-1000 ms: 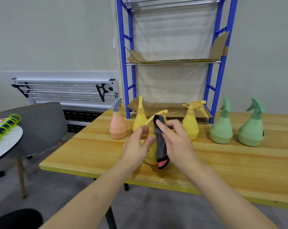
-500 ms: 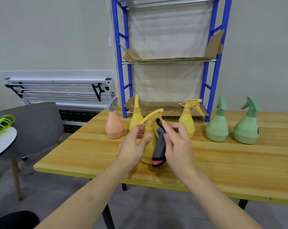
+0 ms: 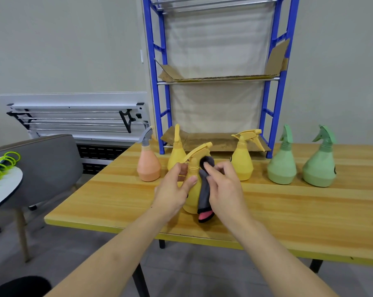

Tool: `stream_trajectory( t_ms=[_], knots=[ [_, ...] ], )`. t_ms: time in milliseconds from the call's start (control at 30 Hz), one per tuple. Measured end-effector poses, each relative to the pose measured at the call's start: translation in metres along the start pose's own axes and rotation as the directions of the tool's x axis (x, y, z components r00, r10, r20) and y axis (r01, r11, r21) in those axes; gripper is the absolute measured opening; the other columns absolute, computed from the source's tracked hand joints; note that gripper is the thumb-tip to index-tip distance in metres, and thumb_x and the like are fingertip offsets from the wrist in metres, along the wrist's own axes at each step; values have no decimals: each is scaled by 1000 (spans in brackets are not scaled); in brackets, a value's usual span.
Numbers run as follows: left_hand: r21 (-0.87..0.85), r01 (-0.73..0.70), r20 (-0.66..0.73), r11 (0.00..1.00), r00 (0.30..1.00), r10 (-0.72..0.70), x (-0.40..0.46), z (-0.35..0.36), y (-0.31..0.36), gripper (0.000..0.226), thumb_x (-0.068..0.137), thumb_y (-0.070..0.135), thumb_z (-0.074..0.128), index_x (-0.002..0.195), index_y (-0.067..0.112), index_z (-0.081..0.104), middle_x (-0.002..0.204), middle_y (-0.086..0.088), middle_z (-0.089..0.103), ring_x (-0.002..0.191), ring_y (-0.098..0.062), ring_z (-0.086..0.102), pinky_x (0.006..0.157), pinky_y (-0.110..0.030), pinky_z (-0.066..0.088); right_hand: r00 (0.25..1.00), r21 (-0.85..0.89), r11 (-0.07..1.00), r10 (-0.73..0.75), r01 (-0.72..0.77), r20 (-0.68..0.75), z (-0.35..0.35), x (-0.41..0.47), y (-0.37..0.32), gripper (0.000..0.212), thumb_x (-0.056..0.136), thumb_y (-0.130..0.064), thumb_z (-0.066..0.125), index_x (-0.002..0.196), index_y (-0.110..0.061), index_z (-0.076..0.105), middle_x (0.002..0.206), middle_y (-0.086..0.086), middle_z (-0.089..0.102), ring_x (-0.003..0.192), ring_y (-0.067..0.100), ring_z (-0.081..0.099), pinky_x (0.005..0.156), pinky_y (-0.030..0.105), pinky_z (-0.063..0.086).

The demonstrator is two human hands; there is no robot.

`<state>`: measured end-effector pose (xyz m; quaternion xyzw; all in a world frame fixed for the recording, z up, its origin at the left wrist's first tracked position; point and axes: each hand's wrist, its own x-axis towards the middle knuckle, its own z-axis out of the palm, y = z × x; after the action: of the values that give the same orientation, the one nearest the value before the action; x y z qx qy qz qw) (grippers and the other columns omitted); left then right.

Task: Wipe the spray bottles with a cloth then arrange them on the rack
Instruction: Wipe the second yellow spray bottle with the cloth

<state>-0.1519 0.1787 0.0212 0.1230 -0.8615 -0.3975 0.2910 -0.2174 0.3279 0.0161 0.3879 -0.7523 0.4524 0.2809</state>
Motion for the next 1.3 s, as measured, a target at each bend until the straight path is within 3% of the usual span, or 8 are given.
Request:
stream_trajectory(
  t_ms=[67, 133, 333, 433, 633, 800, 1067, 1300],
  knots=[
    [-2, 3, -9, 1000, 1000, -3, -1, 1, 2, 38, 83, 71, 51, 113, 49, 47, 115, 27, 61, 113, -4, 60, 102, -53, 48, 997, 14, 1000, 24, -24, -73, -8, -4, -6, 38, 100, -2, 59, 137, -5, 63, 112, -4, 47, 102, 10, 50, 90, 8, 42],
    [-4, 3, -19, 1000, 1000, -3, -2, 1, 3, 37, 83, 71, 51, 112, 50, 47, 113, 29, 60, 112, -5, 61, 102, -54, 48, 990, 25, 1000, 10, -7, -143, -14, 1, -12, 40, 100, -2, 58, 139, -5, 61, 115, -1, 48, 104, 10, 51, 90, 6, 39],
    [6, 1, -13, 1000, 1000, -1, -4, 0, 6, 42, 80, 77, 47, 111, 49, 46, 118, 22, 62, 113, -7, 61, 101, -54, 48, 998, -36, 997, -67, 66, -17, -10, 26, -15, 41, 100, -1, 56, 141, -6, 59, 111, -1, 47, 103, 20, 53, 87, 31, 53],
    [0, 8, -18, 1000, 1000, -8, -5, 1, 7, 45, 79, 78, 48, 110, 46, 47, 121, 21, 61, 113, -6, 60, 100, -55, 48, 996, -29, 997, -74, 76, 40, -10, 16, -7, 34, 100, -5, 57, 133, -7, 65, 107, -3, 46, 99, 18, 53, 83, 35, 54],
    [28, 53, -52, 998, 997, -52, -9, 9, 18, 28, 91, 57, 66, 95, 42, 41, 117, 18, 57, 109, -7, 56, 99, -55, 45, 995, -76, 993, -96, 94, -24, -41, 27, -11, 38, 99, 0, 56, 136, -5, 63, 110, 1, 45, 98, 10, 47, 87, 13, 43],
    [62, 76, -39, 995, 997, -74, -8, 9, 21, 33, 90, 55, 68, 100, 40, 40, 116, 17, 55, 107, -8, 55, 98, -54, 46, 961, -224, 951, -162, 213, 225, -40, 63, -13, 44, 97, 1, 59, 139, -12, 61, 108, -2, 40, 100, 17, 44, 83, 34, 51],
    [79, 84, -42, 993, 996, -80, -6, 9, 21, 29, 92, 50, 67, 102, 39, 43, 114, 17, 56, 106, -6, 56, 95, -53, 47, 834, -175, 875, -343, 450, 432, -51, 52, -22, 40, 98, -7, 63, 135, -20, 65, 108, 0, 43, 101, 20, 43, 77, 39, 51],
    [81, 74, -62, 994, 996, -69, -8, 12, 22, 28, 94, 51, 65, 105, 35, 45, 115, 15, 54, 106, -8, 53, 90, -44, 39, 849, -174, 887, -329, 428, 413, -52, 64, -15, 43, 98, -5, 62, 137, -23, 65, 107, -1, 44, 100, 19, 43, 78, 36, 50]
  ],
)
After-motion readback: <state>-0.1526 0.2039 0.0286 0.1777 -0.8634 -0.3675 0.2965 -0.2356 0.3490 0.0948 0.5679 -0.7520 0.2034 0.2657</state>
